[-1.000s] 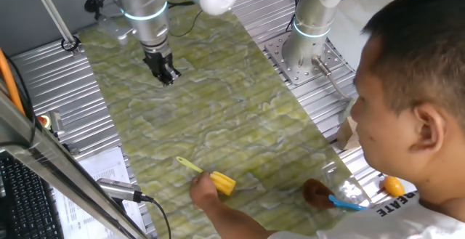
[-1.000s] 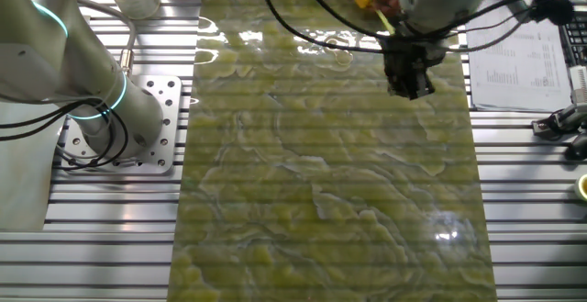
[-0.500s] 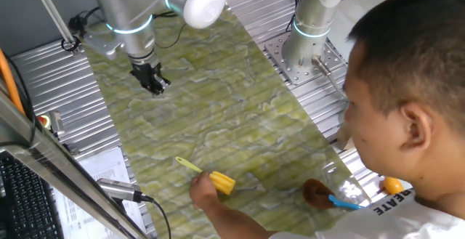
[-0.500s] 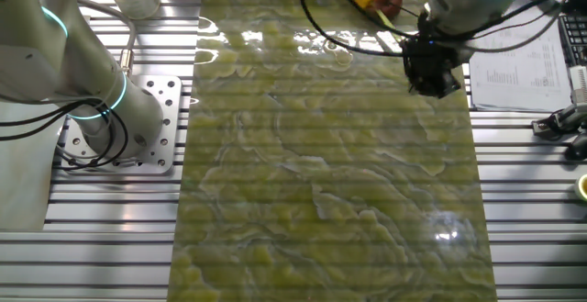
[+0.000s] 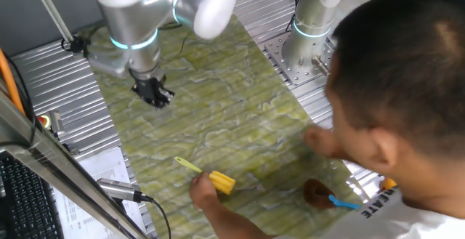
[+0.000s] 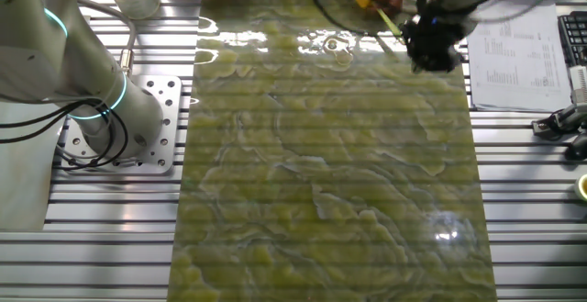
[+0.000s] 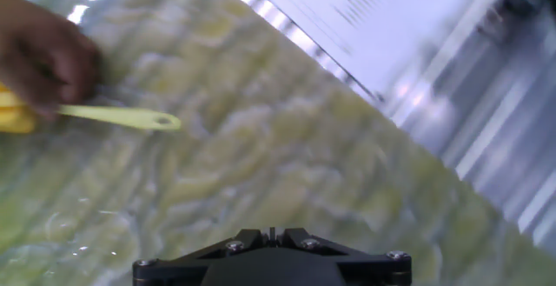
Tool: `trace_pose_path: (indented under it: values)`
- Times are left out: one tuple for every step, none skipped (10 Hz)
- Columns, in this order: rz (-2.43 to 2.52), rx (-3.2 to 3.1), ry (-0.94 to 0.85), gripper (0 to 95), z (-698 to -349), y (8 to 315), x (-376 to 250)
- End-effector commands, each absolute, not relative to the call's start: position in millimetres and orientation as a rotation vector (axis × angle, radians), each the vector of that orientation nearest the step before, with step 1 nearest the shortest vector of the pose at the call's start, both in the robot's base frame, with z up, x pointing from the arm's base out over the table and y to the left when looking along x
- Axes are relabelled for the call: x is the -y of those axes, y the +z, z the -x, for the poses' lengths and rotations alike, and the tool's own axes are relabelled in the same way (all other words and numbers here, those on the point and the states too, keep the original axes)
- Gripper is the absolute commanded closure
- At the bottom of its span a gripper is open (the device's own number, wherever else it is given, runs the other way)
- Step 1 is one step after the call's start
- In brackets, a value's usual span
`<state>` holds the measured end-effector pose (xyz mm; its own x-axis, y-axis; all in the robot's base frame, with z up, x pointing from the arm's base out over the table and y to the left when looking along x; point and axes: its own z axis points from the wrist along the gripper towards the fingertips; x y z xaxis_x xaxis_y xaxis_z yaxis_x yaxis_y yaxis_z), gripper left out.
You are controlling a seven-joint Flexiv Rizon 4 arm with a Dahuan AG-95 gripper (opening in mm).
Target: Scrub the table with a brush
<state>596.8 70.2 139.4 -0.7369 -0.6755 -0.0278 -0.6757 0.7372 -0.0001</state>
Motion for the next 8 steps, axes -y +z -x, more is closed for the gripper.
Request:
trace_pose_path:
  values:
    - [1.495, -2.75, 0.029, 95.0, -610.2, 140.4, -98.2]
    - [1.568, -2.703, 0.049, 95.0, -611.9, 136.7, -97.9]
    - [1.609, -2.681, 0.057, 95.0, -613.2, 131.8, -95.9]
    - [1.593, -2.679, 0.081, 95.0, -618.5, 122.6, -93.8]
    - [1.591, -2.675, 0.093, 95.0, -623.5, 118.9, -96.3]
    - [1.605, -2.674, 0.078, 95.0, -627.1, 117.4, -99.1]
    - [1.638, -2.66, 0.078, 95.0, -627.1, 116.9, -98.6]
    - [1.707, -2.628, 0.09, 95.0, -626.2, 117.2, -96.4]
